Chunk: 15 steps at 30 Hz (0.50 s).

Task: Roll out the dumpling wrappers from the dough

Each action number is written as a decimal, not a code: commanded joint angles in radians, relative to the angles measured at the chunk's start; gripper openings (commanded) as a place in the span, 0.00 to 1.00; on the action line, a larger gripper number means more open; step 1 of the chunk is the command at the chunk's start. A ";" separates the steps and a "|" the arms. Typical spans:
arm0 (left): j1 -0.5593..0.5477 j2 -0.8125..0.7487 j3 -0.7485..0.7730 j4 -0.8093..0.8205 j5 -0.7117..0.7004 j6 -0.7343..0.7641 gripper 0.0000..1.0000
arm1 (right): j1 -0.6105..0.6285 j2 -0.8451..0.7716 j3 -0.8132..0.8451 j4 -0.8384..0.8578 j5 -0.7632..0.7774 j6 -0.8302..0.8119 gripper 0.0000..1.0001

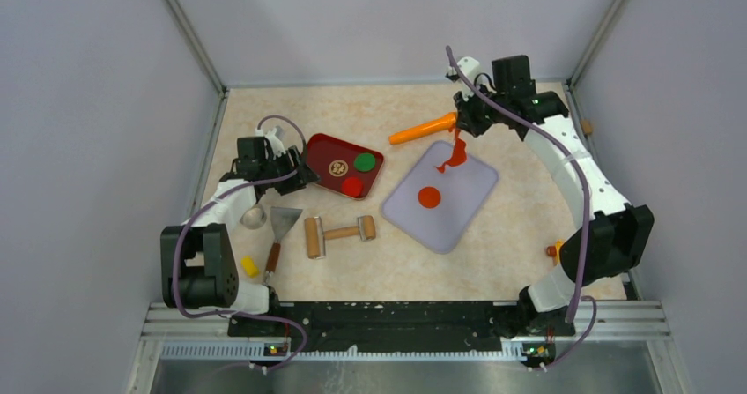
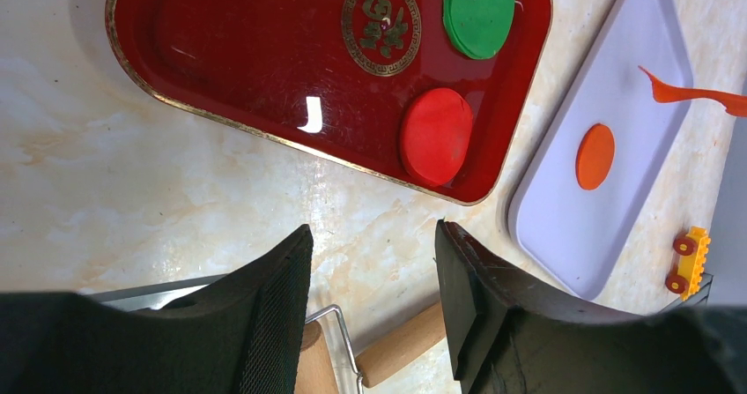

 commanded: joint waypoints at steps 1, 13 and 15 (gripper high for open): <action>-0.001 -0.020 0.013 0.012 0.006 0.012 0.57 | -0.013 0.018 -0.019 0.068 0.019 -0.019 0.00; -0.002 -0.018 0.014 0.016 0.023 0.018 0.56 | -0.019 0.127 -0.180 0.094 0.060 0.004 0.33; -0.001 -0.021 0.014 0.015 0.024 0.020 0.56 | -0.023 0.146 -0.183 0.100 0.059 0.026 0.38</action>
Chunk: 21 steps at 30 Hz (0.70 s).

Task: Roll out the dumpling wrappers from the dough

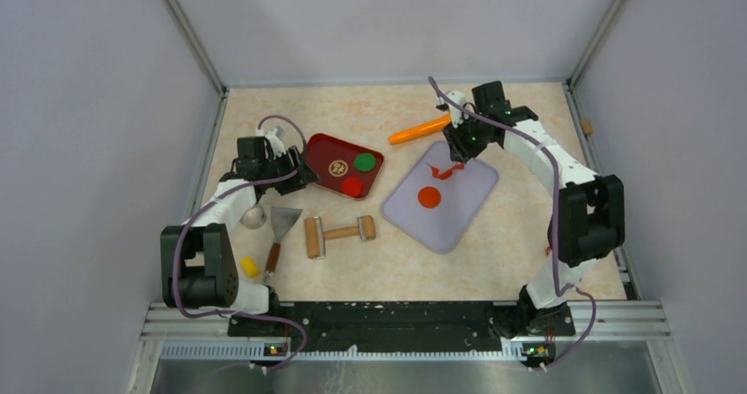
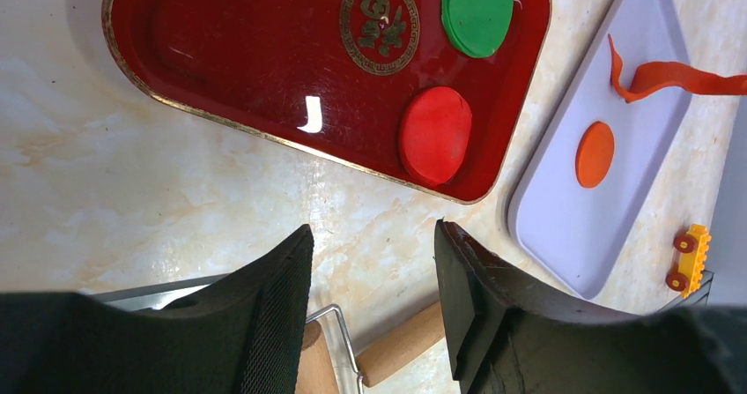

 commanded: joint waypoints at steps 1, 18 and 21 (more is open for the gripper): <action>-0.001 -0.022 0.012 0.016 0.021 0.018 0.56 | -0.018 0.042 -0.006 0.019 -0.006 0.040 0.40; -0.084 0.028 0.075 0.081 0.180 0.052 0.62 | -0.051 0.010 0.082 -0.128 -0.266 0.013 0.65; -0.166 0.107 0.184 0.122 0.259 0.052 0.69 | -0.052 0.004 0.051 -0.159 -0.297 -0.049 0.68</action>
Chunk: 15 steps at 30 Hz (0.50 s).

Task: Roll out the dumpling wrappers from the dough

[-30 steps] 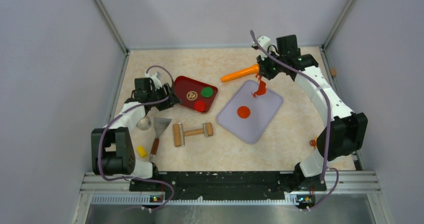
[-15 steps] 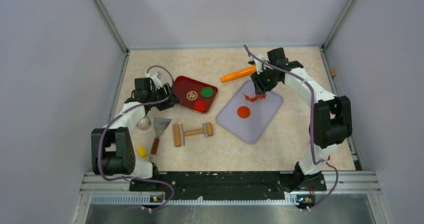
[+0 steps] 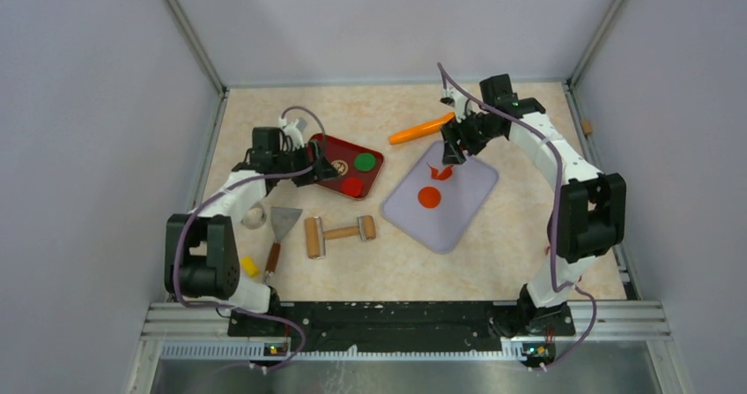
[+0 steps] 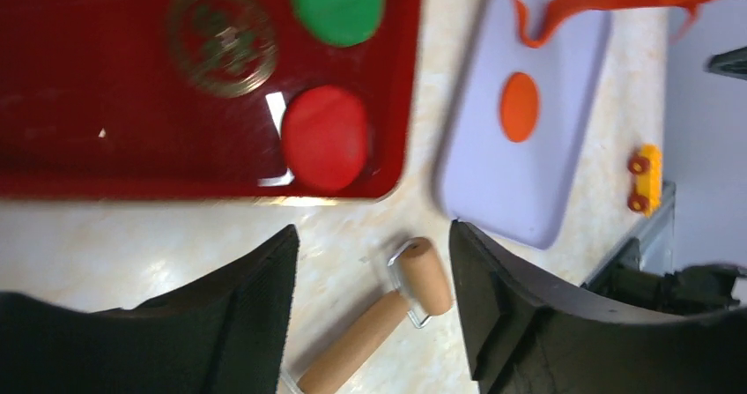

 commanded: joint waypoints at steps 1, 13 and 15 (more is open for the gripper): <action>-0.122 0.096 0.168 0.113 0.146 0.029 0.78 | -0.009 -0.061 -0.031 -0.057 -0.114 -0.108 0.69; -0.402 0.636 0.737 0.245 0.337 -0.169 0.99 | -0.012 -0.016 0.006 -0.028 -0.192 -0.225 0.75; -0.425 0.694 0.778 0.310 0.356 -0.212 0.99 | -0.012 0.003 0.017 -0.035 -0.183 -0.223 0.75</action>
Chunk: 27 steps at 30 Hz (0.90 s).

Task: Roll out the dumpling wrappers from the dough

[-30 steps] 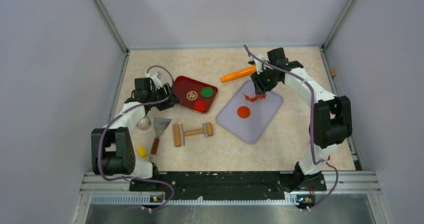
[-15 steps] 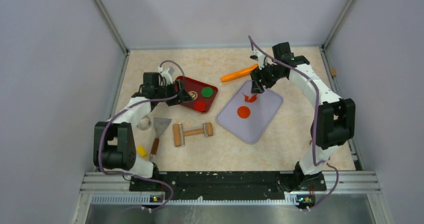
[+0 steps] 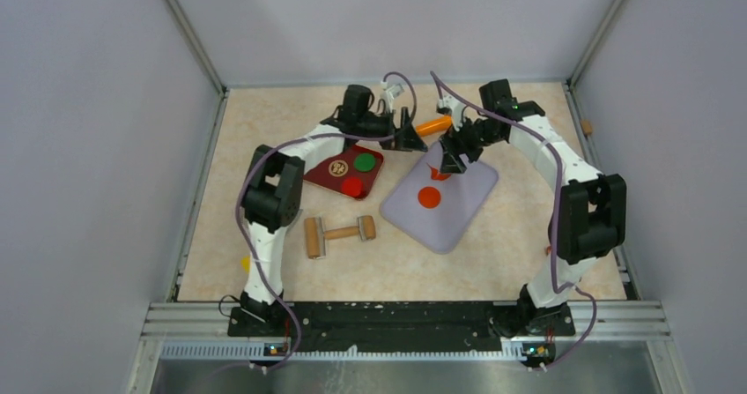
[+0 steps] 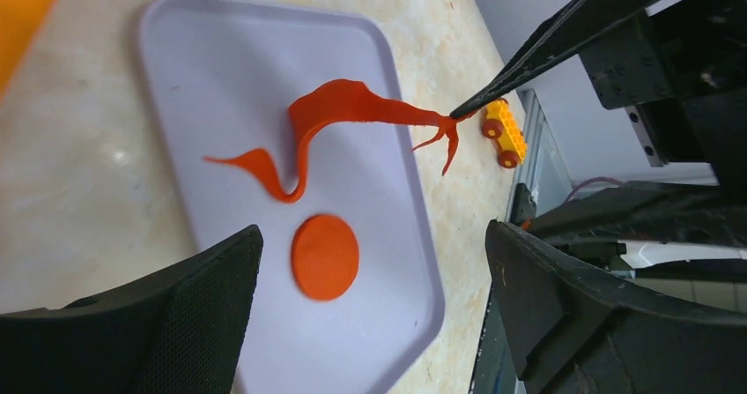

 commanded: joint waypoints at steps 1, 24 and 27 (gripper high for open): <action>-0.055 0.104 0.108 0.166 0.100 -0.115 0.99 | -0.011 0.029 0.071 0.011 -0.027 -0.034 0.75; -0.156 0.331 0.271 0.437 0.151 -0.351 0.99 | -0.010 0.065 0.116 0.019 -0.009 0.097 0.75; -0.161 0.331 0.259 0.434 0.110 -0.360 0.99 | -0.010 0.058 0.105 0.020 -0.005 0.100 0.75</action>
